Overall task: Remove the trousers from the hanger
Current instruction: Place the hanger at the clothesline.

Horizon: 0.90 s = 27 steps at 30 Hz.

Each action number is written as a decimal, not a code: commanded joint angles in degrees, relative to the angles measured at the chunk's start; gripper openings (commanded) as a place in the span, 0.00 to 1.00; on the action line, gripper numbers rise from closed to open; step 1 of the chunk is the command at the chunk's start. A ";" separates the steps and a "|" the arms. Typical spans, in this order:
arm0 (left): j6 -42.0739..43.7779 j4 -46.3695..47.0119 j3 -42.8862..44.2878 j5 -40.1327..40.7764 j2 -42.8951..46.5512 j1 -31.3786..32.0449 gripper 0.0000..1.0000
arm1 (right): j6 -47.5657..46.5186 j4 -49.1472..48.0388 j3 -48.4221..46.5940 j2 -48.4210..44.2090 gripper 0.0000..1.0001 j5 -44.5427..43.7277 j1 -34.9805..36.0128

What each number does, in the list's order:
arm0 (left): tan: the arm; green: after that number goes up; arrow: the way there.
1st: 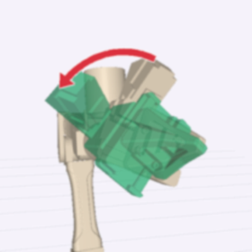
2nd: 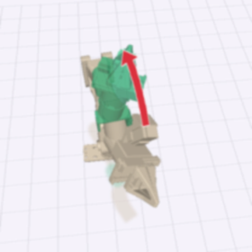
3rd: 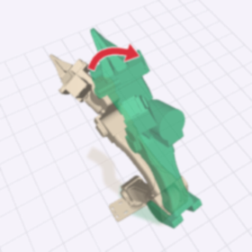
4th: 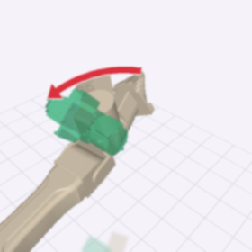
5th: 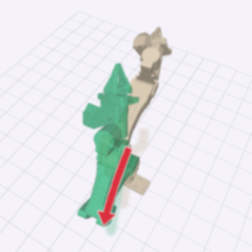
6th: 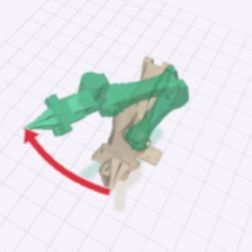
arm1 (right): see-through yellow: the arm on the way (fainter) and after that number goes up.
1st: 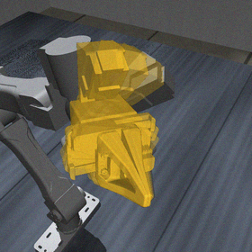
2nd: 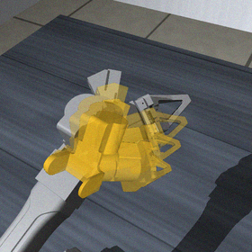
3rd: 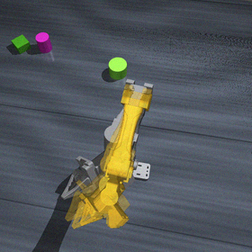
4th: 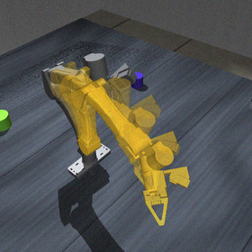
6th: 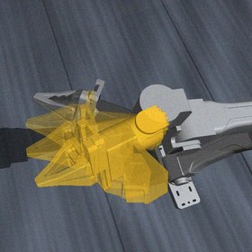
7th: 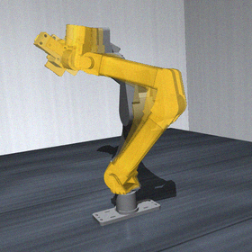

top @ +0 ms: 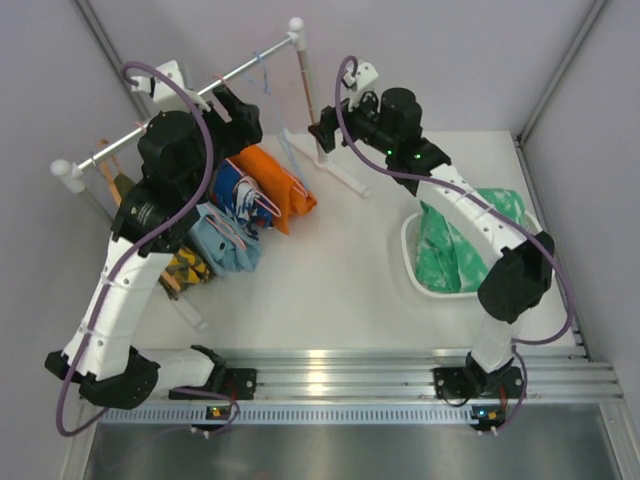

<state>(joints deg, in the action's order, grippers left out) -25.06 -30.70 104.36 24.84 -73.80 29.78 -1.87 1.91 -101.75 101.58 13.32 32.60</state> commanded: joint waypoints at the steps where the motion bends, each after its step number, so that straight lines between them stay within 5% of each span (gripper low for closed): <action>1: 1.33 -1.73 -3.01 3.37 4.27 -0.07 0.80 | 1.52 -5.08 -5.64 1.77 0.87 -0.48 2.90; 22: 2.82 -7.00 -9.52 9.44 13.68 -0.16 0.80 | 0.37 -4.99 -16.72 14.26 0.75 -12.79 9.15; 27: 2.82 -7.18 -11.36 11.19 15.70 -0.07 0.80 | 0.37 -5.43 -18.04 16.10 0.62 -13.15 9.50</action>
<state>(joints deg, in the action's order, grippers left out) -23.40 -37.78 94.08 34.06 -59.42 29.78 -0.99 -0.47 -115.70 117.73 1.48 40.88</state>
